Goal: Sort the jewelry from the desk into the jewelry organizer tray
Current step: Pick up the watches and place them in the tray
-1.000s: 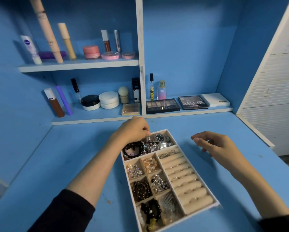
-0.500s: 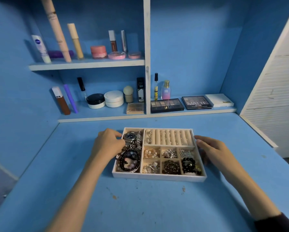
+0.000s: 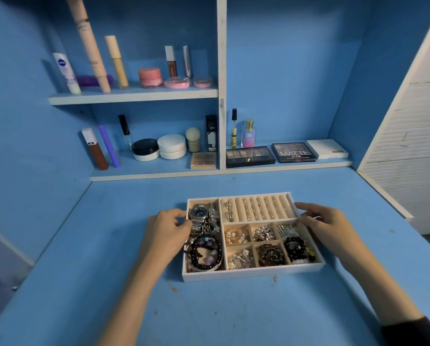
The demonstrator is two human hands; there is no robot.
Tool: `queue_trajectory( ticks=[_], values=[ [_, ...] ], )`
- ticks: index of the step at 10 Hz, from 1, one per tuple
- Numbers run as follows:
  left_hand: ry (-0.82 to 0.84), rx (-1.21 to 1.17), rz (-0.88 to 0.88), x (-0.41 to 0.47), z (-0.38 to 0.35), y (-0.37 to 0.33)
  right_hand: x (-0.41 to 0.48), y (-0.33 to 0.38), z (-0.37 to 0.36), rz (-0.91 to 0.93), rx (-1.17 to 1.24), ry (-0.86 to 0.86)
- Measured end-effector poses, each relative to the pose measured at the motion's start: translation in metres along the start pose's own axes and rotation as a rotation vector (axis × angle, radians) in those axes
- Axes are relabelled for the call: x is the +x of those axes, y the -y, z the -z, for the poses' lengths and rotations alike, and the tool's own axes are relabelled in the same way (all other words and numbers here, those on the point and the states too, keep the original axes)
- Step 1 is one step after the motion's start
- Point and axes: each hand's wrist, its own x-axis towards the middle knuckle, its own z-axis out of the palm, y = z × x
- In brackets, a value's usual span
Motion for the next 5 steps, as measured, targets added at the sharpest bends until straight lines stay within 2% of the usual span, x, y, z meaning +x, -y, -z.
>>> queue_trajectory(
  ticks=[3, 4, 5],
  values=[
    [0.034, -0.107, 0.006, -0.007, 0.004, 0.003, -0.001, -0.001, 0.003, -0.004, 0.03, 0.013],
    [-0.045, -0.228, -0.045, -0.015, 0.013, 0.007, -0.013, 0.001, 0.011, 0.049, 0.023, 0.009],
    [-0.213, -0.309, -0.195, -0.065, 0.037, 0.022, -0.029, 0.007, 0.034, 0.196, 0.115, -0.083]
  ],
)
